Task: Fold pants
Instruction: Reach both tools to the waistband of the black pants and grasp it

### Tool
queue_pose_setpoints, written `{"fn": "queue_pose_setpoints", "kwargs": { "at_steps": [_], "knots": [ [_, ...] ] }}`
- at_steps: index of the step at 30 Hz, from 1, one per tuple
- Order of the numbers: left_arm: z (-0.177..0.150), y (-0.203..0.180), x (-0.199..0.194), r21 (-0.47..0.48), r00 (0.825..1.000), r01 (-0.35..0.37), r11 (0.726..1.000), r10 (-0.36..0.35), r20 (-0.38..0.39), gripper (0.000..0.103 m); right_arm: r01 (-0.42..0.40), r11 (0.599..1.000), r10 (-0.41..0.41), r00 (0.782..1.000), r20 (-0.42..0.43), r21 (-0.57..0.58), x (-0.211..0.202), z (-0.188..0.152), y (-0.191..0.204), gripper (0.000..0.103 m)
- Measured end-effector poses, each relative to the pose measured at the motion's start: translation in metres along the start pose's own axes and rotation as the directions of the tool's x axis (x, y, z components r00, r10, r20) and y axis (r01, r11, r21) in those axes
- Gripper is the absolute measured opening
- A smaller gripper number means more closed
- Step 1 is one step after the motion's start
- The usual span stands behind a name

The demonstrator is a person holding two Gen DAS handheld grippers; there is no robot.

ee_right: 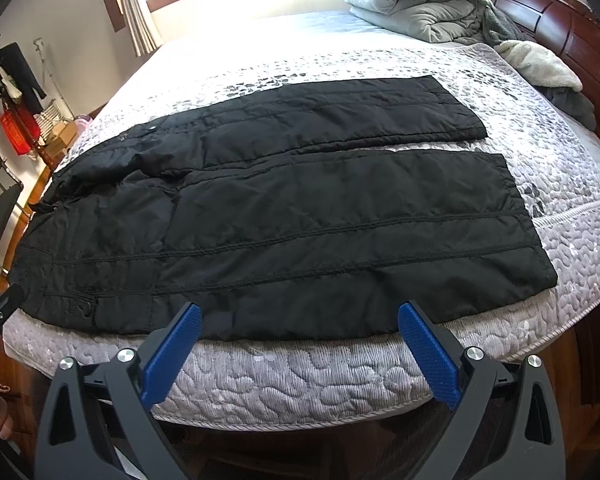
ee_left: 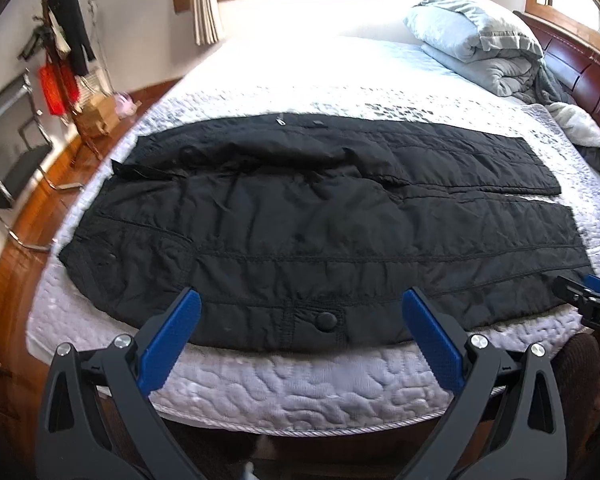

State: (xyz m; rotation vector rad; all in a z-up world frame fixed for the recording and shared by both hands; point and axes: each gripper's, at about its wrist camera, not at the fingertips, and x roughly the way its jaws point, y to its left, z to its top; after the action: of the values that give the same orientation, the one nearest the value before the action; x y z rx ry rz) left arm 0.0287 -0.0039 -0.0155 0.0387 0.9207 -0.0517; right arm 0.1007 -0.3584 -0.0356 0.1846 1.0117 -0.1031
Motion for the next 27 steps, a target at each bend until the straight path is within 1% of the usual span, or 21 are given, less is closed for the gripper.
{"fn": "queue_pose_setpoints", "kwargs": {
  "at_steps": [2,5,7,9,11,13,14,16,17,18,19,21,22,23,25,27],
  "knots": [
    [0.005,0.003,0.006,-0.016,0.999,0.046,0.999,-0.047,-0.021,0.100,-0.009,1.000,0.009,1.000,0.003,-0.018,0.002,0.008,0.000,0.099],
    [0.022,0.007,0.022,-0.028,0.995,0.071,0.997,-0.072,-0.068,0.100,-0.033,0.997,0.035,0.999,0.023,-0.063,0.004,0.032,0.001,0.099],
    [0.038,0.010,0.034,-0.034,0.990,0.096,0.995,-0.099,-0.103,0.100,-0.082,0.992,0.085,0.996,0.021,-0.092,0.008,0.050,0.002,0.099],
    [0.061,0.013,0.051,-0.046,0.986,0.094,0.995,-0.099,-0.136,0.100,-0.154,0.979,0.157,0.988,0.013,-0.133,0.018,0.079,0.005,0.099],
    [0.089,0.014,0.069,-0.047,0.981,0.104,0.993,-0.111,-0.158,0.100,-0.197,0.964,0.200,0.980,-0.003,-0.178,0.032,0.105,0.009,0.099],
    [0.116,0.012,0.087,-0.040,0.978,0.104,0.994,-0.110,-0.176,0.100,-0.255,0.940,0.256,0.966,-0.022,-0.228,0.052,0.138,0.013,0.099],
    [0.135,0.011,0.101,-0.032,0.976,0.107,0.994,-0.111,-0.187,0.100,-0.285,0.928,0.286,0.958,-0.030,-0.239,0.061,0.152,0.014,0.099],
    [0.168,0.007,0.125,-0.013,0.973,0.111,0.994,-0.111,-0.202,0.100,-0.360,0.899,0.358,0.932,-0.054,-0.249,0.079,0.182,0.014,0.099],
    [0.179,0.005,0.135,-0.006,0.971,0.116,0.993,-0.114,-0.209,0.100,-0.406,0.876,0.402,0.913,-0.070,-0.261,0.091,0.202,0.015,0.099],
    [0.193,0.001,0.148,0.006,0.968,0.129,0.992,-0.125,-0.219,0.100,-0.425,0.861,0.420,0.904,-0.082,-0.280,0.103,0.218,0.017,0.099],
    [0.210,-0.003,0.166,0.022,0.966,0.135,0.991,-0.126,-0.227,0.100,-0.428,0.853,0.421,0.903,-0.091,-0.299,0.112,0.229,0.018,0.099],
    [0.231,-0.008,0.190,0.038,0.966,0.122,0.992,-0.110,-0.234,0.100,-0.419,0.834,0.403,0.907,-0.123,-0.358,0.141,0.256,0.023,0.099],
    [0.243,-0.012,0.208,0.041,0.964,0.121,0.992,-0.108,-0.242,0.100,-0.414,0.828,0.391,0.910,-0.139,-0.379,0.159,0.271,0.025,0.099],
    [0.251,-0.014,0.222,0.038,0.963,0.115,0.993,-0.102,-0.249,0.100,-0.418,0.824,0.391,0.908,-0.149,-0.383,0.170,0.278,0.026,0.099],
    [0.267,-0.015,0.255,0.009,0.959,0.091,0.996,-0.085,-0.272,0.100,-0.442,0.819,0.404,0.897,-0.181,-0.365,0.198,0.294,0.025,0.099],
    [0.275,-0.015,0.279,-0.025,0.953,0.088,0.996,-0.092,-0.290,0.100,-0.471,0.815,0.420,0.882,-0.215,-0.338,0.229,0.308,0.023,0.099]
  ]
}}
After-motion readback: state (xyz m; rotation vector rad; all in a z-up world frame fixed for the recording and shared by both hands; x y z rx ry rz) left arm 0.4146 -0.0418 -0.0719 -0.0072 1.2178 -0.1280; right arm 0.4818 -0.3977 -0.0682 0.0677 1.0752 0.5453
